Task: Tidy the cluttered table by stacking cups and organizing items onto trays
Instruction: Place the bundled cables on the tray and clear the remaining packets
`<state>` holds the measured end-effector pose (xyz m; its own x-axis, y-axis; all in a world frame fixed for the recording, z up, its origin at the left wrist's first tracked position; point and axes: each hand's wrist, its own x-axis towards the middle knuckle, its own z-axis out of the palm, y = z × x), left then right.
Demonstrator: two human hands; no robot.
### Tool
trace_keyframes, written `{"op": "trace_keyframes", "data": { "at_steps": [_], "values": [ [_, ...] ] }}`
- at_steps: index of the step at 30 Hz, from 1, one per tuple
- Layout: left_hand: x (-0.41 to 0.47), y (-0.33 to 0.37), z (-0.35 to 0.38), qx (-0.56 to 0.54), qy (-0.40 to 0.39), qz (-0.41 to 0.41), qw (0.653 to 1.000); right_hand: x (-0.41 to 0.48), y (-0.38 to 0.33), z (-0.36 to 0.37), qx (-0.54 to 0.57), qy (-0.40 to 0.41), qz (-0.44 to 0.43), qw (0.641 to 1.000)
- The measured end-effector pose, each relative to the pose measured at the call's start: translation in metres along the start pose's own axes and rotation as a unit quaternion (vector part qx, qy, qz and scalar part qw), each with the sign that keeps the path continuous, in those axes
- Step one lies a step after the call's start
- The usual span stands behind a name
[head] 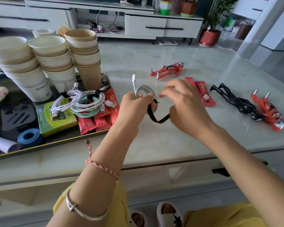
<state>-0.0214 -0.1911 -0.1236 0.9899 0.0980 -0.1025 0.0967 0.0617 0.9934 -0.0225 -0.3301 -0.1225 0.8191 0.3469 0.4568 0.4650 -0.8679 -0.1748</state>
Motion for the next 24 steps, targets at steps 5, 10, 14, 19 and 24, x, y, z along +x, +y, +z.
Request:
{"op": "trace_keyframes", "data": {
  "at_steps": [5, 10, 14, 19, 24],
  "values": [
    [0.002, 0.000, -0.005, 0.008, 0.036, -0.015, 0.999, -0.005, -0.031, 0.000, 0.099, -0.071, 0.052, 0.991],
    [0.002, 0.000, -0.004, -0.021, 0.045, -0.046, 0.998, -0.009, -0.034, 0.002, 0.137, -0.057, 0.011, 0.989],
    [0.002, 0.000, -0.003, -0.024, 0.034, -0.051, 0.998, -0.007, -0.028, 0.006, 0.150, -0.047, 0.008, 0.988],
    [0.006, 0.000, -0.005, 0.060, 0.056, -0.023, 0.996, 0.002, -0.015, -0.003, 0.259, 0.008, 0.133, 0.957],
    [0.000, 0.004, 0.003, 0.076, 0.013, -0.037, 0.996, 0.009, -0.005, -0.011, 0.473, 0.015, 0.240, 0.848]
  ]
}}
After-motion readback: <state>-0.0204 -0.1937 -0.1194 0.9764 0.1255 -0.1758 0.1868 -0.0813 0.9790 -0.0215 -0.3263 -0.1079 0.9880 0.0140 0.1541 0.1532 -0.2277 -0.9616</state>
